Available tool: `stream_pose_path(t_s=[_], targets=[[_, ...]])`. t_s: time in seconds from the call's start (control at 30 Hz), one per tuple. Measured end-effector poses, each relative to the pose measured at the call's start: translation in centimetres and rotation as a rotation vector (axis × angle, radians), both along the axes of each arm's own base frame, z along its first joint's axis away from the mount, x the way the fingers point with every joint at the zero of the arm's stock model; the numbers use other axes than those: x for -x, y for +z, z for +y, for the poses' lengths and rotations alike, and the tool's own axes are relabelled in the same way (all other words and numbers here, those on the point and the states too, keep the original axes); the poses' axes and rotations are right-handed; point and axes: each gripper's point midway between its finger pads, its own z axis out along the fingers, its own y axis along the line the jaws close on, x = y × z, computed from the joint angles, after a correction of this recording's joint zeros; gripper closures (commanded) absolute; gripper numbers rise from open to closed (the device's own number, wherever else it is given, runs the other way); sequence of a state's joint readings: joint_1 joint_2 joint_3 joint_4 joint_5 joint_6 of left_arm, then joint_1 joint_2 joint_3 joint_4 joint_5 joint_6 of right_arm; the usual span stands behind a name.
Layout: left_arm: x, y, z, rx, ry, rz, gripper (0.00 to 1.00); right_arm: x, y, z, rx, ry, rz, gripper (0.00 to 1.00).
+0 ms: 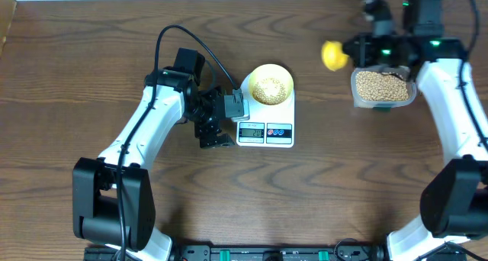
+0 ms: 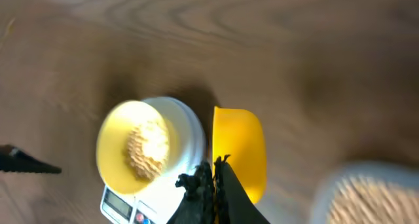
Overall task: Scoop item into bowl and weigh 50g on scale
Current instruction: 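Return the empty scoop to the soybean tub with the right gripper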
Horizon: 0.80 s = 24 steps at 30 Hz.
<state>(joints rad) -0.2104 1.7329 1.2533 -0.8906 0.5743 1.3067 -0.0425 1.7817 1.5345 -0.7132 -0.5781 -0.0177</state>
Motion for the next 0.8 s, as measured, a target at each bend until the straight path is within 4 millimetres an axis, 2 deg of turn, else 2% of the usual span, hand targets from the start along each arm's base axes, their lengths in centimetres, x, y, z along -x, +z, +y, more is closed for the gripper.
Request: stream_pose_path(t_s=[0.13, 0.27, 0.43, 0.6, 0.8], targets=[[0.0, 0.0, 0.0, 0.000, 0.000, 0.000, 0.02, 1.1, -1.6, -3.9, 0.042, -0.120, 0.108, 0.99], [0.0, 0.0, 0.0, 0.000, 0.000, 0.000, 0.02, 1.9, -3.1, -7.6, 0.161, -0.234, 0.175, 0.99], [0.0, 0.0, 0.0, 0.000, 0.000, 0.000, 0.02, 2.2, -4.0, -10.9, 0.333, -0.319, 0.191, 0.99], [0.0, 0.0, 0.0, 0.000, 0.000, 0.000, 0.02, 2.1, -4.0, -12.5, 0.414, -0.359, 0.183, 0.99], [0.0, 0.0, 0.0, 0.000, 0.000, 0.000, 0.03, 2.1, -4.1, -13.0, 0.446, -0.368, 0.179, 0.99]])
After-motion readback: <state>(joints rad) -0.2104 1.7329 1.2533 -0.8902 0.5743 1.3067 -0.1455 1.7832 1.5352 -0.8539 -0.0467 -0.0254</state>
